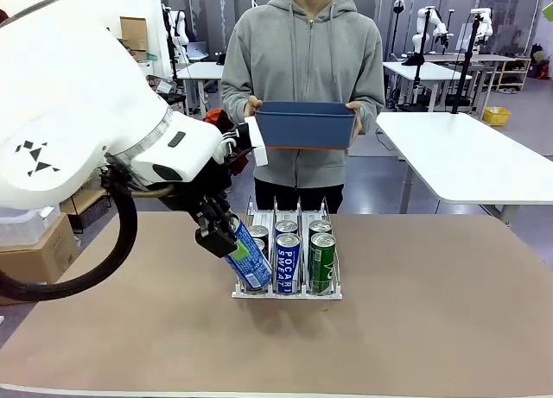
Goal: Fill the beverage cans into the dispenser.
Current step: Place the picked Ionic drink in the line of the Automatic Can Dispenser with the same cans.
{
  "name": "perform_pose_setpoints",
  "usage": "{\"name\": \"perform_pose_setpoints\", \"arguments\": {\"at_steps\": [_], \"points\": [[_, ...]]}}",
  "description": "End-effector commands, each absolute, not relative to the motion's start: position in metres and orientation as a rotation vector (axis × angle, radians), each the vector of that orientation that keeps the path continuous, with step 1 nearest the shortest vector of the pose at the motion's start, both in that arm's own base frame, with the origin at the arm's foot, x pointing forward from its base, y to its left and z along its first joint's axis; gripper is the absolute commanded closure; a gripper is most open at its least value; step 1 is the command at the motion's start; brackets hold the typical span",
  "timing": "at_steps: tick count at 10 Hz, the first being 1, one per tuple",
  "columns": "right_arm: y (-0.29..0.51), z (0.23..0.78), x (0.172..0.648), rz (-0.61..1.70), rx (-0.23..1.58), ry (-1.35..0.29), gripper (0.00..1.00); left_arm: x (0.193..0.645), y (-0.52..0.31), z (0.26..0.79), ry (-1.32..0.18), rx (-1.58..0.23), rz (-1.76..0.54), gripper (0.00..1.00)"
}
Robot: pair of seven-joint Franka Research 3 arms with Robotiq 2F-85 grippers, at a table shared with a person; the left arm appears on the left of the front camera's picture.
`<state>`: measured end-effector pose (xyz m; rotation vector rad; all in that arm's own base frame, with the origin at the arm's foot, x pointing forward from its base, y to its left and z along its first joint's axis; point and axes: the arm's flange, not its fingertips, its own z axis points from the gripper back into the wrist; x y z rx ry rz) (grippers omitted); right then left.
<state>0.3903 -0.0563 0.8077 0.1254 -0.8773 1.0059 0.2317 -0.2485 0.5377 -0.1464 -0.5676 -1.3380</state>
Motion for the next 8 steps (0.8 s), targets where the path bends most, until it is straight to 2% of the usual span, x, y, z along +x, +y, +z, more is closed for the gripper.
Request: {"name": "perform_pose_setpoints", "arguments": {"at_steps": [1, 8], "points": [[-0.0564, 0.807, 0.3892, 1.013, 0.132, -0.88, 0.0, 0.2277, -0.2409, 0.5488, -0.596, -0.137, -1.306, 0.43], [-0.0564, 0.807, 0.3892, 1.013, 0.132, -0.88, 0.0, 0.228, -0.243, 0.5473, -0.594, -0.147, -1.325, 0.43]]}}
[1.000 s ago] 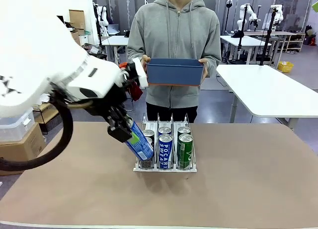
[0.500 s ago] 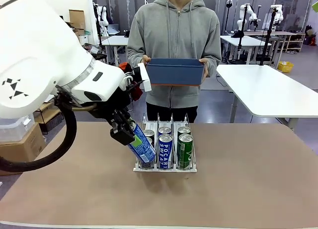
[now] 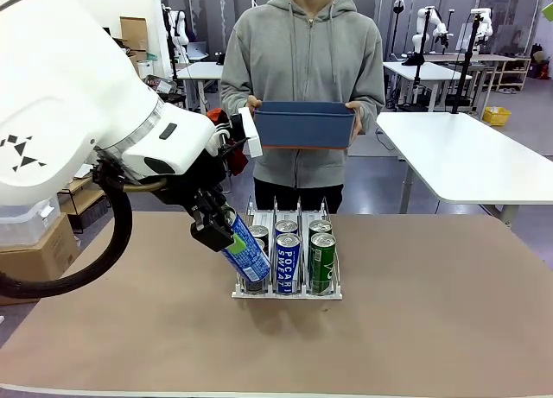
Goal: Fill the beverage cans into the dispenser.
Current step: Place the picked Ionic drink in the line of the Automatic Can Dispenser with the same cans.
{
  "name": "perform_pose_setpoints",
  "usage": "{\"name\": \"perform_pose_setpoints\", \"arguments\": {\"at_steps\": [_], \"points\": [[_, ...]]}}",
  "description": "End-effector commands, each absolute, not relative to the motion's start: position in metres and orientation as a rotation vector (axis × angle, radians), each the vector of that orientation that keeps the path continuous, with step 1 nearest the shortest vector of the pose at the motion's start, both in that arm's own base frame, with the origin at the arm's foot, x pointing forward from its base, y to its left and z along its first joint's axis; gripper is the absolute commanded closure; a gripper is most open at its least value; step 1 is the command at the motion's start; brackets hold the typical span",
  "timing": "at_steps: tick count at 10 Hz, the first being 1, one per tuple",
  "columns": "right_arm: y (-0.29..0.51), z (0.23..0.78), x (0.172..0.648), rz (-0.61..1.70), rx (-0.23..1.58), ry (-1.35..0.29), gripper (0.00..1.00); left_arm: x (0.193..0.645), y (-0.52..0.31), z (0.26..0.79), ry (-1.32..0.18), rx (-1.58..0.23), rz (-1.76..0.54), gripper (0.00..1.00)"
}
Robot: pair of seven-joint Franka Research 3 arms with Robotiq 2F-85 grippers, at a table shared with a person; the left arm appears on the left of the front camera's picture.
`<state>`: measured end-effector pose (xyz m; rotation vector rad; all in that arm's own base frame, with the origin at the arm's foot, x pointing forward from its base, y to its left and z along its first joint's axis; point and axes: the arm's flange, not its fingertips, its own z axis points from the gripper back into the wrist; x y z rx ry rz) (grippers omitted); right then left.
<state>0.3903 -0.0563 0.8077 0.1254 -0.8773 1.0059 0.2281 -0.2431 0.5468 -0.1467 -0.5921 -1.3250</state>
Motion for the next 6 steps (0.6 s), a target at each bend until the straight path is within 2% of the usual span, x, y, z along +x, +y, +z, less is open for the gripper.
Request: {"name": "perform_pose_setpoints", "arguments": {"at_steps": [1, 6], "points": [[-0.056, 0.807, 0.389, 1.013, 0.132, -0.88, 0.0, 0.229, -0.25, 0.54, -0.609, -0.159, -1.272, 0.43], [-0.056, 0.807, 0.389, 1.013, 0.132, -0.88, 0.0, 0.226, -0.279, 0.515, -0.587, -0.179, -1.197, 0.43]]}}
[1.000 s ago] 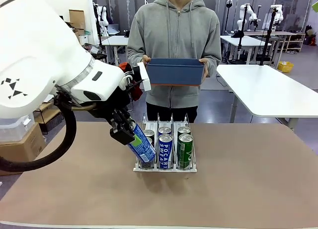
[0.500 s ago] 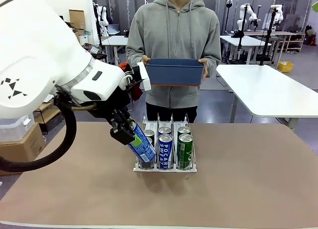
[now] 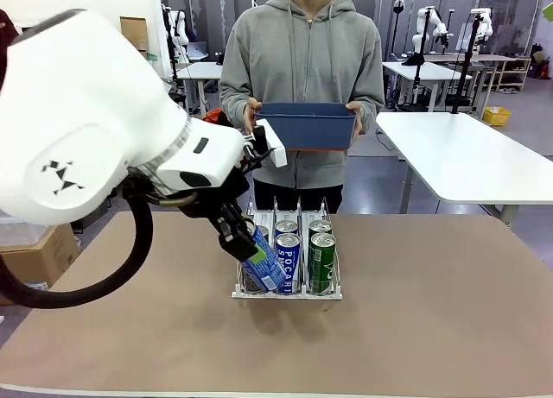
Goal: Fill the beverage cans into the dispenser.
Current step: Place the picked Ionic drink in the line of the Automatic Can Dispenser with the same cans.
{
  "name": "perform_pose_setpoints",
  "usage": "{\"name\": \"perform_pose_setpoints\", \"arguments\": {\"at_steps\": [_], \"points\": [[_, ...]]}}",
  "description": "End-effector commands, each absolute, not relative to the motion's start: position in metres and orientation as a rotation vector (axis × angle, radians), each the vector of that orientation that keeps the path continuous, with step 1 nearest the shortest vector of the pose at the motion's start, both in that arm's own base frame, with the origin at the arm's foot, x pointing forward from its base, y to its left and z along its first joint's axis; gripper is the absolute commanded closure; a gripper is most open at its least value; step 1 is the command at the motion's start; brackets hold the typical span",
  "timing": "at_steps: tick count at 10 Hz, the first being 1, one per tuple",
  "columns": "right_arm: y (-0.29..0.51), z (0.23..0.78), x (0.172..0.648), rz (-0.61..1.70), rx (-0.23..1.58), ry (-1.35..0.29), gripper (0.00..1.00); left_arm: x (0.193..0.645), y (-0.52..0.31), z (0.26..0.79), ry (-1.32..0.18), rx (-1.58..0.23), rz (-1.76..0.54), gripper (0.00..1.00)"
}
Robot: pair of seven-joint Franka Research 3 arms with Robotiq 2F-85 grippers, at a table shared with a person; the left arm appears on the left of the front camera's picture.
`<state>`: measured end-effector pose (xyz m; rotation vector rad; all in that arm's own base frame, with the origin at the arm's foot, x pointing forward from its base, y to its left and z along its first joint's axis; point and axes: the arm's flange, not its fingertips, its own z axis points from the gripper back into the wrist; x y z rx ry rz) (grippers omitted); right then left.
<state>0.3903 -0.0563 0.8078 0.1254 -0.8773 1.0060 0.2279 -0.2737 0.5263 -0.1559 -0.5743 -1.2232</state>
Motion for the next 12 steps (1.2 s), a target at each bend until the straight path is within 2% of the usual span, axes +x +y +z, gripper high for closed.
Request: {"name": "perform_pose_setpoints", "arguments": {"at_steps": [1, 4, 7, 12], "points": [[-0.056, 0.807, 0.389, 1.013, 0.132, -0.88, 0.0, 0.229, -0.286, 0.508, -0.576, -0.188, -1.197, 0.43], [-0.056, 0.807, 0.389, 1.013, 0.132, -0.88, 0.0, 0.235, -0.301, 0.493, -0.56, -0.181, -1.229, 0.43], [-0.056, 0.807, 0.389, 1.013, 0.132, -0.88, 0.0, 0.25, -0.312, 0.477, -0.557, -0.075, -1.236, 0.43], [-0.056, 0.807, 0.389, 1.013, 0.132, -0.88, 0.0, 0.289, -0.331, 0.472, -0.568, -0.003, -1.299, 0.43]]}}
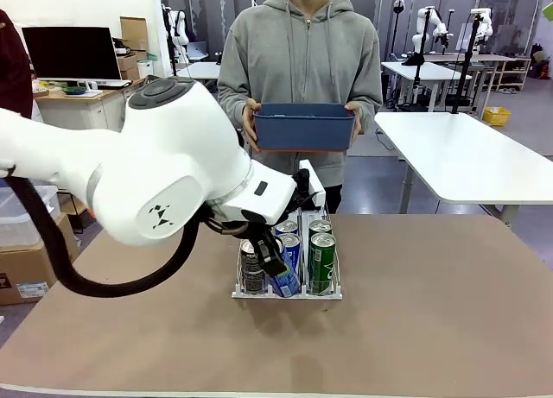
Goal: Fill the beverage cans into the dispenser.
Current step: Place the picked Ionic drink in the line of the Automatic Can Dispenser with the same cans.
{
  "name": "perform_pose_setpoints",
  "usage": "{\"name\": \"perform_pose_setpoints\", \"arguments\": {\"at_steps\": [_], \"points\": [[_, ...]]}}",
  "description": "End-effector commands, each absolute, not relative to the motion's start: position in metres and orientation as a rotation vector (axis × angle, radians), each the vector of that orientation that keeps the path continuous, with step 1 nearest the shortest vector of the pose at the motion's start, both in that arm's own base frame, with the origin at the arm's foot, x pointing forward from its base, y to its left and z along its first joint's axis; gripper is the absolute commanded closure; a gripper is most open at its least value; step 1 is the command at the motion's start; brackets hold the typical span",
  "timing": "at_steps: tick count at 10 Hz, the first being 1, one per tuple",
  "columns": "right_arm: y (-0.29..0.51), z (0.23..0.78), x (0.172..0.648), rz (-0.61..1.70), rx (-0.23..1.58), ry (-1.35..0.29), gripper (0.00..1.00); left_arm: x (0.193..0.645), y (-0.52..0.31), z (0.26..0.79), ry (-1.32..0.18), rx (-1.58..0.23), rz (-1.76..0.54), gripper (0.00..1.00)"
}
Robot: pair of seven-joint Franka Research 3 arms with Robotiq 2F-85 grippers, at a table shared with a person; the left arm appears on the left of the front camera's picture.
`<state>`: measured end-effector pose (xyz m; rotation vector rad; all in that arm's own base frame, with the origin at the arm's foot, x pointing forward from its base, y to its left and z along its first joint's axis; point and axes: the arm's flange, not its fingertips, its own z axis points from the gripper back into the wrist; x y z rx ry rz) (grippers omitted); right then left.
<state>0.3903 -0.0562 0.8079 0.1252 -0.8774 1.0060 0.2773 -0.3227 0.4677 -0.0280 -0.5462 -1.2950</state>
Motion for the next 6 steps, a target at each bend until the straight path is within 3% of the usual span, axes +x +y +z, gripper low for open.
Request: {"name": "perform_pose_setpoints", "arguments": {"at_steps": [1, 5, 6], "points": [[-0.056, 0.807, 0.389, 1.013, 0.132, -0.88, 0.0, 0.295, -0.333, 0.472, -0.569, -0.007, -1.301, 0.43], [-0.056, 0.807, 0.389, 1.013, 0.132, -0.88, 0.0, 0.291, -0.331, 0.468, -0.537, -0.025, -1.305, 0.43], [-0.056, 0.807, 0.389, 1.013, 0.132, -0.88, 0.0, 0.282, -0.328, 0.465, -0.551, 0.049, -1.262, 0.43]]}}
